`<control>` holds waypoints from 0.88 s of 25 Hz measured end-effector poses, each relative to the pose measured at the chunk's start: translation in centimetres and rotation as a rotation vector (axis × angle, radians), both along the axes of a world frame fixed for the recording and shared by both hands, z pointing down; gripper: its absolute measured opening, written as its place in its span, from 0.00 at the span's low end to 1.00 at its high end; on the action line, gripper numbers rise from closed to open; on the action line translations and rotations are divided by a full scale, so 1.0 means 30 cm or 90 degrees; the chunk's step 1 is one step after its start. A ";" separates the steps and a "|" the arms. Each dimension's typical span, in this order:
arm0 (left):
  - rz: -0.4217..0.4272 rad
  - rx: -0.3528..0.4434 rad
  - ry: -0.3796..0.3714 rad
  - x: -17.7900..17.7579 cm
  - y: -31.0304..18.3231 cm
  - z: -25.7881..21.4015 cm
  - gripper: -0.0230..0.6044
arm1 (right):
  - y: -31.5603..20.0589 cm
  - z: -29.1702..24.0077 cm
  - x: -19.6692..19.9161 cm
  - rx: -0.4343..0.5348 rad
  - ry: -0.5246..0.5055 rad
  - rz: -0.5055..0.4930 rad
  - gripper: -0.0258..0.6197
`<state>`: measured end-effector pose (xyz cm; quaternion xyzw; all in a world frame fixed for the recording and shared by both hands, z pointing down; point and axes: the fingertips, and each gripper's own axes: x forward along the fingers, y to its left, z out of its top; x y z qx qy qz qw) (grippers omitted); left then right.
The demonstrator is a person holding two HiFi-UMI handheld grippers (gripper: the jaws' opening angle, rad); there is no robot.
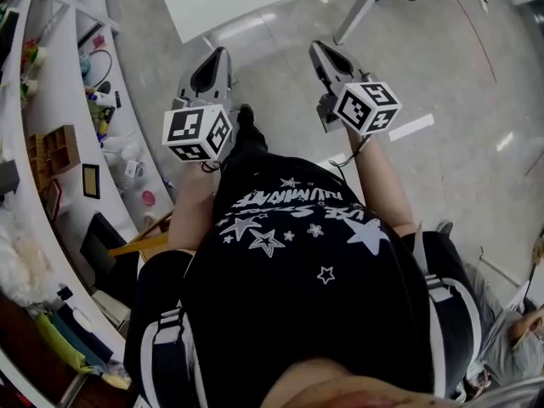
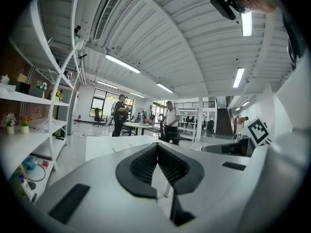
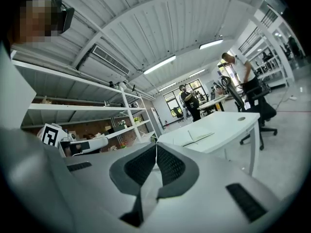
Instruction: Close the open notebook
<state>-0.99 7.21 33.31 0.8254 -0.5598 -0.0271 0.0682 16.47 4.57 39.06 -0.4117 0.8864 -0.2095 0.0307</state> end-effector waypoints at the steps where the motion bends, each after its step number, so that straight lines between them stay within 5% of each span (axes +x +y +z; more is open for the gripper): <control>1: 0.000 -0.001 0.002 -0.012 -0.034 0.001 0.05 | -0.034 0.000 -0.015 -0.001 0.003 0.000 0.05; 22: 0.004 -0.049 0.019 -0.401 -0.621 0.066 0.05 | -0.667 0.038 -0.451 -0.032 0.081 -0.004 0.05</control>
